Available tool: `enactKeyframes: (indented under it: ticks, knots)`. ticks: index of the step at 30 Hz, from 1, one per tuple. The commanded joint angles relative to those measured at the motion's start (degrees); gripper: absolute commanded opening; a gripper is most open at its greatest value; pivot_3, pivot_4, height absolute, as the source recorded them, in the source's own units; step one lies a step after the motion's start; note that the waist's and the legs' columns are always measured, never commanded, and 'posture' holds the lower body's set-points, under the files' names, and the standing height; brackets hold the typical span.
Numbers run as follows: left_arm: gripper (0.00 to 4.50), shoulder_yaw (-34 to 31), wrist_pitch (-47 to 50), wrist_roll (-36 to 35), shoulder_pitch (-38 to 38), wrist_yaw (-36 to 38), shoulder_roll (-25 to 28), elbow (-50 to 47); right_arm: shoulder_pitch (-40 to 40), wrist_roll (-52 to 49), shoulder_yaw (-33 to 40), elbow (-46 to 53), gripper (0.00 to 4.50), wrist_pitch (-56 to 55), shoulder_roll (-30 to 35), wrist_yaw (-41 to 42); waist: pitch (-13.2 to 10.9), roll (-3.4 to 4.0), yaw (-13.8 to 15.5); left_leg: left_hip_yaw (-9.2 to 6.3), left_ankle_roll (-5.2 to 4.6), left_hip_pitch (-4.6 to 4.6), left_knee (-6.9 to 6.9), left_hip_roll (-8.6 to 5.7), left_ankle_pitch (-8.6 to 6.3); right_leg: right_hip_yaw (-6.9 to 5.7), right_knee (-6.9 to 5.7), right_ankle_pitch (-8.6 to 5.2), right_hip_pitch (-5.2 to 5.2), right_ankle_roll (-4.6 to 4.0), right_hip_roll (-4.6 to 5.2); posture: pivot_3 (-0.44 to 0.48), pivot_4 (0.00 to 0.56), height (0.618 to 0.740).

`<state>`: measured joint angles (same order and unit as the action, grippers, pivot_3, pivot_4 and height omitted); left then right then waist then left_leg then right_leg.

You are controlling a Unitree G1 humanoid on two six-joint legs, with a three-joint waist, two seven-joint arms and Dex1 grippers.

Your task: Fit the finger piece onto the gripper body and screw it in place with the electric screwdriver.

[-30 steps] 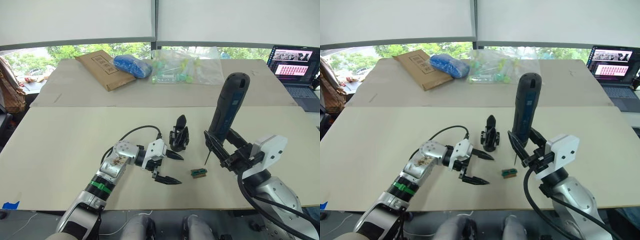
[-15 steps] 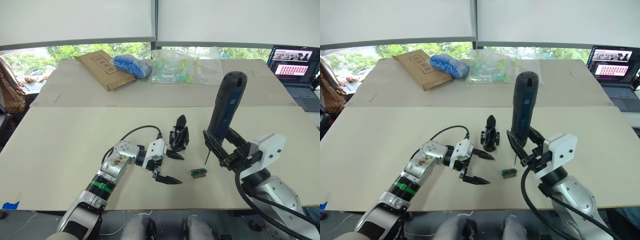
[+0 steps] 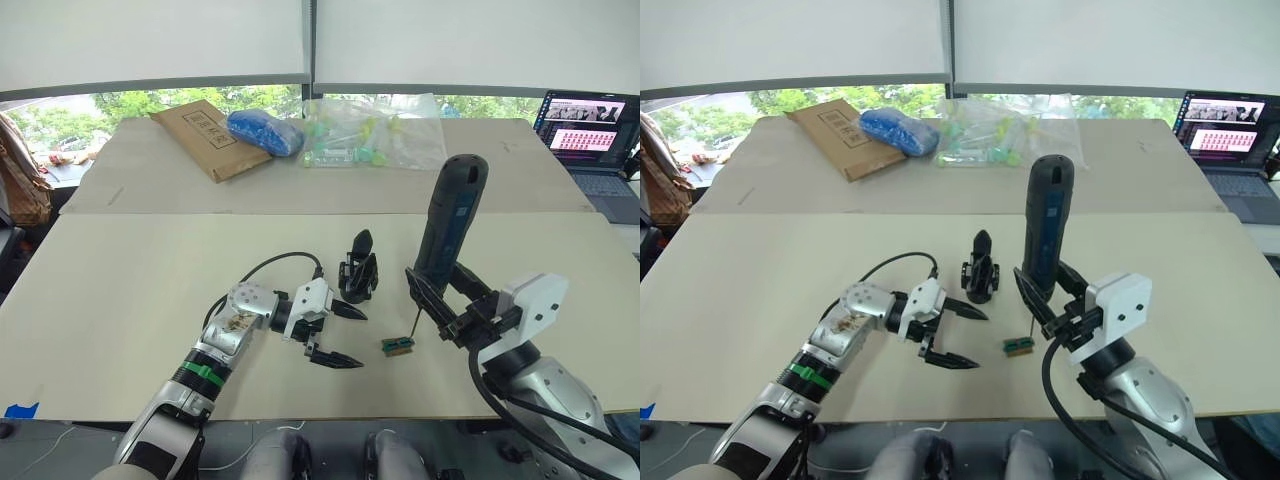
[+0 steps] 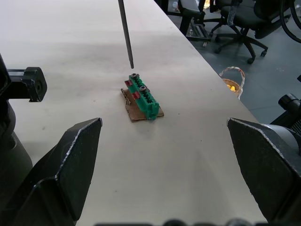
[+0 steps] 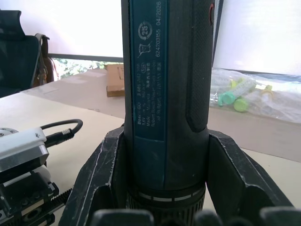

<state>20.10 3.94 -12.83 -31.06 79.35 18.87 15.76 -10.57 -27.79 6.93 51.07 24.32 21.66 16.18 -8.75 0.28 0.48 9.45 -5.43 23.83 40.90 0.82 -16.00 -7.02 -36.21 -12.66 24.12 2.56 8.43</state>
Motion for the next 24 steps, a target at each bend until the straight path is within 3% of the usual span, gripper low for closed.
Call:
enactKeyframes:
  ticks: [1, 24]
  knots:
    - [4.50, -0.36, -0.81, -0.22, -1.13, 0.07, -0.22, -0.66, 0.02, 0.10, 0.89, 3.07, 1.90, -2.42, -0.04, 0.17, 0.00, 0.00, 0.01, 0.00, 0.00, 0.00, 0.00, 0.00, 0.00, 0.00, 0.00, 0.00, 0.00, 0.00, 0.00, 0.000, 0.150, 0.732]
    - [4.50, -0.42, -0.89, -0.16, -1.56, 0.02, -0.25, -0.41, -1.10, 1.19, 0.95, 1.32, 1.90, -5.14, -0.66, 2.25, 0.00, 0.00, 0.00, 0.00, 0.00, 0.00, 0.00, 0.00, 0.00, 0.00, 0.00, 0.00, 0.00, 0.00, 0.00, 0.000, 0.150, 0.732]
